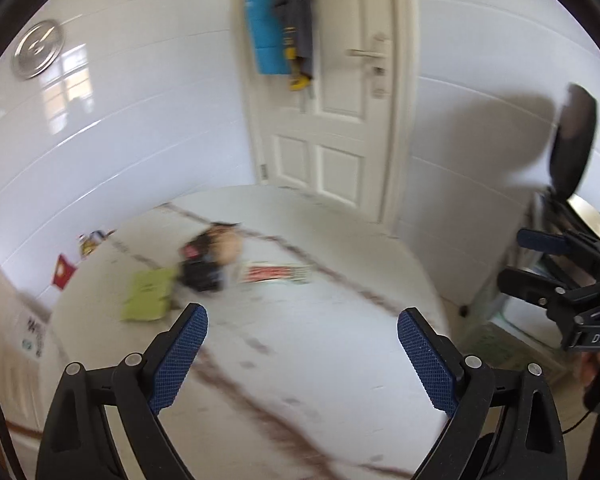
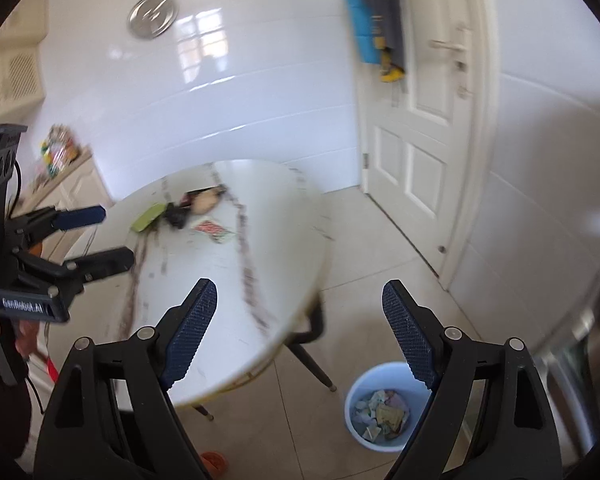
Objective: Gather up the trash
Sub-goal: 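Grasp the green packet with the left tool while the right tool grasps the red-white ketchup packet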
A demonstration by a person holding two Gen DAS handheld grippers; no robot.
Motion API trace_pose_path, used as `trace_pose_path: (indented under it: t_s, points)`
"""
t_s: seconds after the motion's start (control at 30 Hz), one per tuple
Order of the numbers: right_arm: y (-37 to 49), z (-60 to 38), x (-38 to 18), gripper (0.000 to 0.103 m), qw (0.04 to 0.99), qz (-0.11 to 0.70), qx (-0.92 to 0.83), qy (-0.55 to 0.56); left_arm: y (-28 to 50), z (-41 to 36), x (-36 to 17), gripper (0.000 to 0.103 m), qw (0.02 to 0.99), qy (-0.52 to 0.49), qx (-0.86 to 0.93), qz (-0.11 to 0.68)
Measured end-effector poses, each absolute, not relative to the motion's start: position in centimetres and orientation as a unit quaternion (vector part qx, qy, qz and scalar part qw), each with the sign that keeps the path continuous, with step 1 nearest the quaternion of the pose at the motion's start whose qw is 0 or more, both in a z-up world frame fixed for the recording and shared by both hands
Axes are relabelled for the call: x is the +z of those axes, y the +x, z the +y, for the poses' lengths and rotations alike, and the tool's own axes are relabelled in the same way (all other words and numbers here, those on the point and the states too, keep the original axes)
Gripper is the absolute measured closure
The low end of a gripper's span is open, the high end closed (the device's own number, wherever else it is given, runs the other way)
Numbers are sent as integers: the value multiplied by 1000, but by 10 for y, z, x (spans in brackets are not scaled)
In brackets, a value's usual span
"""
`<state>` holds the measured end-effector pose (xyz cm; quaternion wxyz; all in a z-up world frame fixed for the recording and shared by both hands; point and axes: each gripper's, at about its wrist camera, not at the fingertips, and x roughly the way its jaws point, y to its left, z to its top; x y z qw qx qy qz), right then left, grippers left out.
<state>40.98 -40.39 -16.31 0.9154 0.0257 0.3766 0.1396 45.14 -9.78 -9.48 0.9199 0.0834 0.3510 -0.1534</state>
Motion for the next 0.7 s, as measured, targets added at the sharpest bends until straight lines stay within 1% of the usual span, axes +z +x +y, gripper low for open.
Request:
trace_pose_path:
  t_s: [0.17, 0.37, 0.53, 0.63, 0.7]
  points:
    - [453, -335, -169, 20, 898, 398, 187, -22, 461, -34, -96, 8, 925, 72, -95, 361]
    - [514, -278, -207, 20, 866, 447, 218, -45, 481, 15, -110, 8, 915, 51, -57, 396]
    - [551, -256, -248, 26, 844, 485, 220, -68, 520, 42, -115, 8, 903, 43, -49, 424]
    - [564, -252, -261, 29, 836, 498, 222, -70, 546, 50, -123, 8, 895, 37, -48, 442]
    - [570, -251, -267, 34, 833, 502, 221, -75, 567, 54, -126, 8, 890, 33, -57, 452]
